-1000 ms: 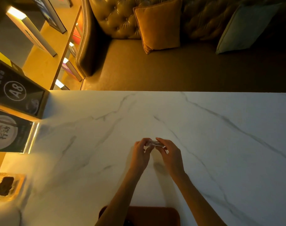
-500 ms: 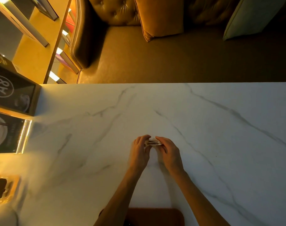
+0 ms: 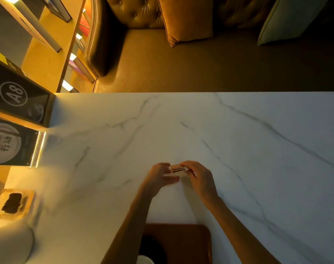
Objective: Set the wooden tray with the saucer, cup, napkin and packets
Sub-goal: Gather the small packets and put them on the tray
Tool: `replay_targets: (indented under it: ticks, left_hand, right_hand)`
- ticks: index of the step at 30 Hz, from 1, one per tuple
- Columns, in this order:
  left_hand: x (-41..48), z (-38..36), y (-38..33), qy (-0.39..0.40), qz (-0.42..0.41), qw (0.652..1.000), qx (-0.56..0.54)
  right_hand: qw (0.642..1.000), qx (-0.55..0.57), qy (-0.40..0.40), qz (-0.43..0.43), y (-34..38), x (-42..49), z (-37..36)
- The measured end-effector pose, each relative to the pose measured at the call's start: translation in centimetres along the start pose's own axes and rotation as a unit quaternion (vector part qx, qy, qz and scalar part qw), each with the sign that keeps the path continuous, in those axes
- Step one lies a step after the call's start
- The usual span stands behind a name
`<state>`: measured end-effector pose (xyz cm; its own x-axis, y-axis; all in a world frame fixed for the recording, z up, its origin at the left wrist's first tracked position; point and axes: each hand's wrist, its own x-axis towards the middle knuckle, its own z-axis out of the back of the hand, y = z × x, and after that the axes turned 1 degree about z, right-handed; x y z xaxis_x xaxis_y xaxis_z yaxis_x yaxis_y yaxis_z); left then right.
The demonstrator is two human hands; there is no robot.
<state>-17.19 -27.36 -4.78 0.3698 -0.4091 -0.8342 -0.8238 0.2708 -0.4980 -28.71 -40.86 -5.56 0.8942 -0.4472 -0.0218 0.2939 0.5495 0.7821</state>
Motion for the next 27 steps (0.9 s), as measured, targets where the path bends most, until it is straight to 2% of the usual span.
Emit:
replay_targets:
  ticks: [1,3,7,9,11,13,16,18,20,27]
  left_hand:
    - [-1.5,0.1,-0.1,0.015,0.044,0.998,-0.038]
    - [-4.5,-0.1,0.0,0.049,0.083,0.995,-0.037]
    - [-9.1,-0.3,1.9,0.041,0.038,0.998,0.004]
    - [-11.0,0.0,3.7,0.013,0.014,0.999,0.045]
    - [-12.7,0.1,5.9,-0.026,-0.014,0.993,0.11]
    - [-14.4,0.0,8.2,-0.059,-0.039,0.984,0.164]
    - [-16.8,-0.3,12.1,-0.057,-0.078,0.969,0.228]
    - [-18.5,-0.6,14.3,-0.042,-0.107,0.961,0.252]
    - [-20.0,-0.7,16.2,-0.03,-0.121,0.962,0.244]
    - [-21.7,-1.0,20.0,-0.036,-0.08,0.977,0.195]
  right_hand:
    - [1.0,0.005,0.0,0.017,0.6,-1.1,0.4]
    - [0.999,-0.002,-0.001,0.044,1.8,-3.4,0.9]
    - [0.999,0.002,0.009,0.048,3.9,-8.0,1.5]
    - [0.998,0.005,0.052,0.033,4.8,-10.5,1.8]
    - [0.993,0.024,0.113,-0.016,5.2,-13.1,1.9]
    - [0.974,0.116,0.144,-0.131,5.5,-15.9,2.2]
    - [0.885,0.33,0.112,-0.309,6.6,-20.0,2.9]
    - [0.863,0.357,0.089,-0.347,6.9,-22.6,3.0]
    - [0.858,0.353,0.069,-0.367,7.1,-24.7,3.1]
    - [0.831,0.33,0.031,-0.447,6.5,-28.1,3.1]
